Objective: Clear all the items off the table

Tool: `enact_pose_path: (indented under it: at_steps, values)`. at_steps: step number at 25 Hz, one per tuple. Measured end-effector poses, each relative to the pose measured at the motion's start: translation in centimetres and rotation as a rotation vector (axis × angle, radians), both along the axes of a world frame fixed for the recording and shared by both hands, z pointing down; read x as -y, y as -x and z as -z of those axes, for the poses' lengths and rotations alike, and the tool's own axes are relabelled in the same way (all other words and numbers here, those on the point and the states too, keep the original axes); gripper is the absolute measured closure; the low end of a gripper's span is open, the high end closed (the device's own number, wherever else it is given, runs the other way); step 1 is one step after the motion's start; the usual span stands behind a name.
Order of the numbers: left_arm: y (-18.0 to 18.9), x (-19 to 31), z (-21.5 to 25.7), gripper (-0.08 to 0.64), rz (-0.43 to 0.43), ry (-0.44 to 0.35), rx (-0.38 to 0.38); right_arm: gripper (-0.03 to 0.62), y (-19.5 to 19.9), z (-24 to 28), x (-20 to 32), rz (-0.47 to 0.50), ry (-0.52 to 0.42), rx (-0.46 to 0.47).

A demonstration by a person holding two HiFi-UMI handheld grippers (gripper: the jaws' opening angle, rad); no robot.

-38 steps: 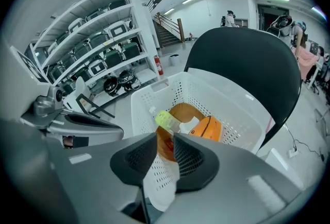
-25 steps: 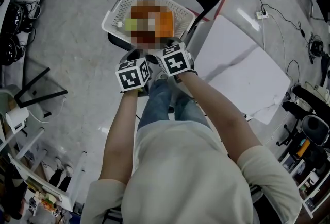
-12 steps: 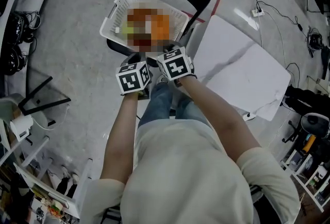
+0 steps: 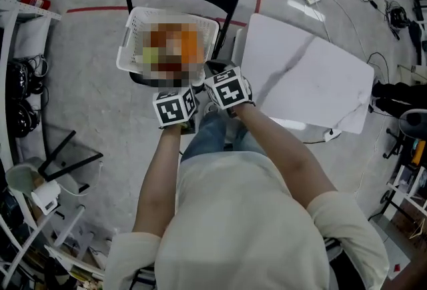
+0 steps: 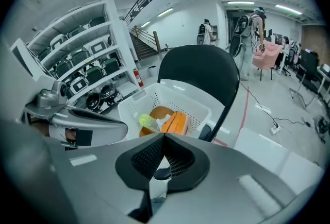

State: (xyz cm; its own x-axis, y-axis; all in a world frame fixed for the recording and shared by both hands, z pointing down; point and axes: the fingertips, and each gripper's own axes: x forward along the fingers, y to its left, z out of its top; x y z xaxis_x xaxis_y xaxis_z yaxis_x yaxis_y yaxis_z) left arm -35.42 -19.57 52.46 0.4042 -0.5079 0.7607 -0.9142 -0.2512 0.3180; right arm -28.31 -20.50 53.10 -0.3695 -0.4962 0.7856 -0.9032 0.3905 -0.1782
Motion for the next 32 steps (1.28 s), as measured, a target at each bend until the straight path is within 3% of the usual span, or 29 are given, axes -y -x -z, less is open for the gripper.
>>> enact_pose_path:
  at_steps: [15,32]
  values:
    - [-10.6,-2.7,2.2,0.552,-0.266,-0.022,-0.009,0.594,-9.7,2.9,-3.8,-0.233,-0.048,0.018]
    - [-25.7,-10.3,3.9,0.552,-0.532,-0.037,-0.014,0.595,-24.5,4.7,-12.6,-0.456,-0.065,-0.002]
